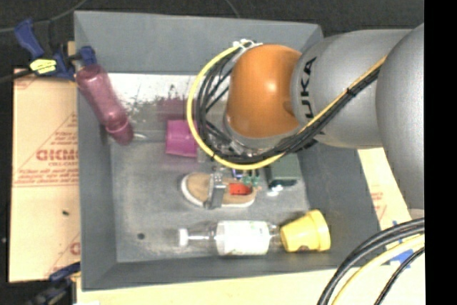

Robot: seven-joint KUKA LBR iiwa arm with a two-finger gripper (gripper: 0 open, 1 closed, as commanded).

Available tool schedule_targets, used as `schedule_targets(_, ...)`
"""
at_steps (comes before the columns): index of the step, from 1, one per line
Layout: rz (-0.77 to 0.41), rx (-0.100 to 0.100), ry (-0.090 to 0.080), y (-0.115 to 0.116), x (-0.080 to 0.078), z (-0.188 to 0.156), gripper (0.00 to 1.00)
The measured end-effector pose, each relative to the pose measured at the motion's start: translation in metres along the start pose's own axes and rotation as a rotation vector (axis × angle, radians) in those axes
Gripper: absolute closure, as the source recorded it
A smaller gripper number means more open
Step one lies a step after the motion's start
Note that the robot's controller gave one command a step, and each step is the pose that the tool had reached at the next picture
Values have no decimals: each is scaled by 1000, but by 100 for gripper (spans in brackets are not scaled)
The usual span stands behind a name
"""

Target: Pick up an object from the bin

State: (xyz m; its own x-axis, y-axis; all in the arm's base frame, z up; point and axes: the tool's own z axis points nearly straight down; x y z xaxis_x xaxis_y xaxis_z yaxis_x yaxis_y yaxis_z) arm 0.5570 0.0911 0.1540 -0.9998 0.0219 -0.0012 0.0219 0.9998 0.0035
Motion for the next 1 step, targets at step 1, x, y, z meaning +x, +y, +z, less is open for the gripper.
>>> schedule_targets(1, 1, 1, -9, -21, -2, -37, 0)
